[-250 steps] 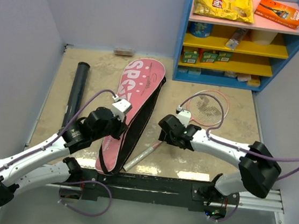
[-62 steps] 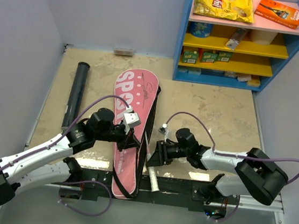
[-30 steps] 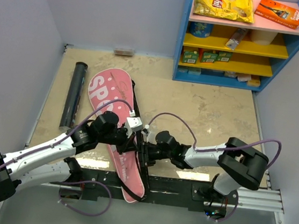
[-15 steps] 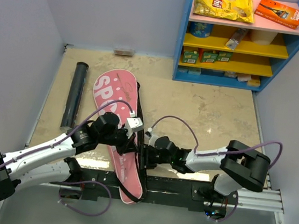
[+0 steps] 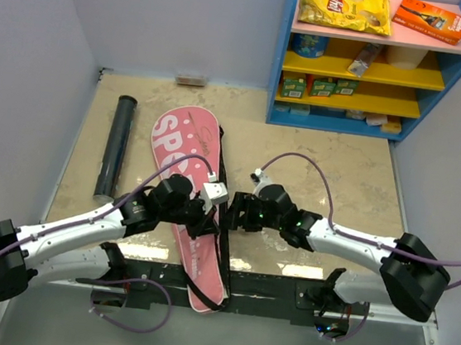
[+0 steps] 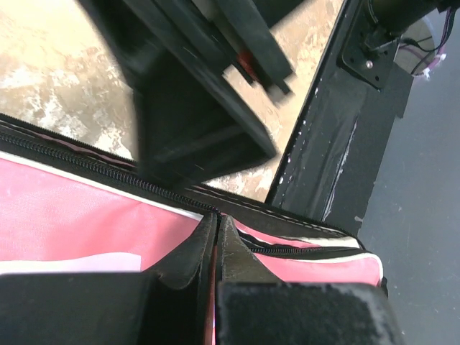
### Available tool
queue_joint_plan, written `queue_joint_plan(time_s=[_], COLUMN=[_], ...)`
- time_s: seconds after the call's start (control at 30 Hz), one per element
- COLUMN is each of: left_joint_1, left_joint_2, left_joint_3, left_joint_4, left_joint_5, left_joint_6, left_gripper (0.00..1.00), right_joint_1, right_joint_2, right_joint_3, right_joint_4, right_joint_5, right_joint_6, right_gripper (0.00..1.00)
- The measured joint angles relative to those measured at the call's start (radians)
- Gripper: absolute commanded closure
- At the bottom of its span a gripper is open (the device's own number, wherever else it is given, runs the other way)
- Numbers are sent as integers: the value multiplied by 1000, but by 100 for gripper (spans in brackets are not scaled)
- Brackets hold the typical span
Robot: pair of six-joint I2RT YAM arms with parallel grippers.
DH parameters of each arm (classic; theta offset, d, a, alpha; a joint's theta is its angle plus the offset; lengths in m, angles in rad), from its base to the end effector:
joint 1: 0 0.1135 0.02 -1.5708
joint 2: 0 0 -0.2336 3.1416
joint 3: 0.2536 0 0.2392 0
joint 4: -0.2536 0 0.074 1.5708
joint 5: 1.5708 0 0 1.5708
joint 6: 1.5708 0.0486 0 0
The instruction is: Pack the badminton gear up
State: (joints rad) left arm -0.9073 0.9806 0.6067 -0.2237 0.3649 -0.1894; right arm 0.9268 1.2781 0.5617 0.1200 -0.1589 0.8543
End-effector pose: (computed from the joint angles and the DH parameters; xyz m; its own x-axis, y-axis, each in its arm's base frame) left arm 0.1256 -0.1889 0.2117 -0.5131 0.3708 -0.7741 0.8360 0.4202 -0.3528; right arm 0.1545 0.2186 0.1619 -0.8762 0.0731 -0.4763 -0.3159 0.6593 0.6823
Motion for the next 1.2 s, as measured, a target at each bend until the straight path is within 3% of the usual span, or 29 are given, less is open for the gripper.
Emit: queue_joint_plan(time_s=[0.3, 0.57, 1.03, 1.13, 1.2], left_joint_1=[-17, -46, -114, -122, -124], left_joint_2=[64, 252, 374, 377, 377], left_joint_3=[2, 29, 37, 37, 37], left_joint_4=[7, 36, 109, 116, 121], left_joint_5=[-16, -86, -135, -134, -132], left_joint_6=[-1, -28, -35, -35, -35], left_gripper=[100, 100, 100, 100, 100], right_joint_1=[-140, -253, -309, -315, -320], right_joint_2=[157, 285, 739, 786, 813], right_joint_3=[106, 224, 573, 624, 653], right_joint_4=[3, 70, 208, 220, 233], right_joint_5=[48, 70, -55, -67, -77], right_joint_6=[-58, -83, -118, -130, -134], right_gripper=[28, 28, 29, 32, 39])
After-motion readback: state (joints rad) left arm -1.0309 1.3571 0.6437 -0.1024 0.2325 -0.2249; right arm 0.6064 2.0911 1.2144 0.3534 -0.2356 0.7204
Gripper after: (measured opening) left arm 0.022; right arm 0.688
